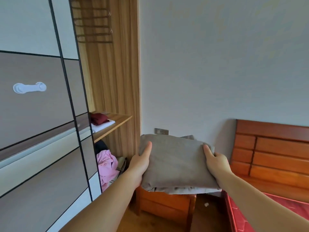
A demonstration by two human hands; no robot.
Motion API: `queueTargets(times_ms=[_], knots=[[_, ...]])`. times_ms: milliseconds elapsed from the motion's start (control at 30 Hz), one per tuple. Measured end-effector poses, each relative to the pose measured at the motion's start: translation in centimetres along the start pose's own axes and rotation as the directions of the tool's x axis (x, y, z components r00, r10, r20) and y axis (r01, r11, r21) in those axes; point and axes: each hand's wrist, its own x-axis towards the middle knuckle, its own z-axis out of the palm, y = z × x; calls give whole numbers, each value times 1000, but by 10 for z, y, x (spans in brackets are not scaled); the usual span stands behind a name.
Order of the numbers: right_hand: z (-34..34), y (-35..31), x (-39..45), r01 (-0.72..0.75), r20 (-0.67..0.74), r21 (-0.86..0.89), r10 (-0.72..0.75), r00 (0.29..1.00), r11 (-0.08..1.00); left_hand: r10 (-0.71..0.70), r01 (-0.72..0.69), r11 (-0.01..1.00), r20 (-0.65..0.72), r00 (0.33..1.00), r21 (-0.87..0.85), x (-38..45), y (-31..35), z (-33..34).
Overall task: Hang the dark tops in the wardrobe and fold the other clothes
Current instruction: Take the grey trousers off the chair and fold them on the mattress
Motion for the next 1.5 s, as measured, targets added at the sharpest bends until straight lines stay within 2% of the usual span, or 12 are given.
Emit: queueTargets(times_ms=[133,267,400,600,767,967,1100,1233,1367,1500], knots=[[24,2,52,41,99,-34,-38,994,999,17,-12,999,-119,993,39,26,11,6],[49,-5,103,93,211,-73,-76,975,993,15,-17,1000,-221,975,-9,39,25,14],[86,-29,139,144,367,-71,-109,924,987,-24,-3,997,-332,943,-78,48,41,1],[171,-54,185,131,556,-43,-85,827,990,-61,-8,988,-436,898,-154,83,51,-34],[245,-55,241,120,628,-141,-5,778,983,-114,11,972,-431,895,-235,158,42,-59],[322,-65,323,24,621,-170,88,779,985,-221,104,941,-353,909,-324,284,38,-74],[364,-79,373,43,624,-212,101,775,976,-243,109,915,-312,918,-389,343,55,-76],[420,-97,418,50,635,-182,79,768,982,-214,73,902,-295,931,-425,404,73,-94],[488,-112,454,26,708,-101,54,704,995,-204,49,901,-320,925,-431,454,85,-116],[554,-134,482,-28,816,20,0,577,999,-200,-7,911,-455,868,-412,496,110,-147]])
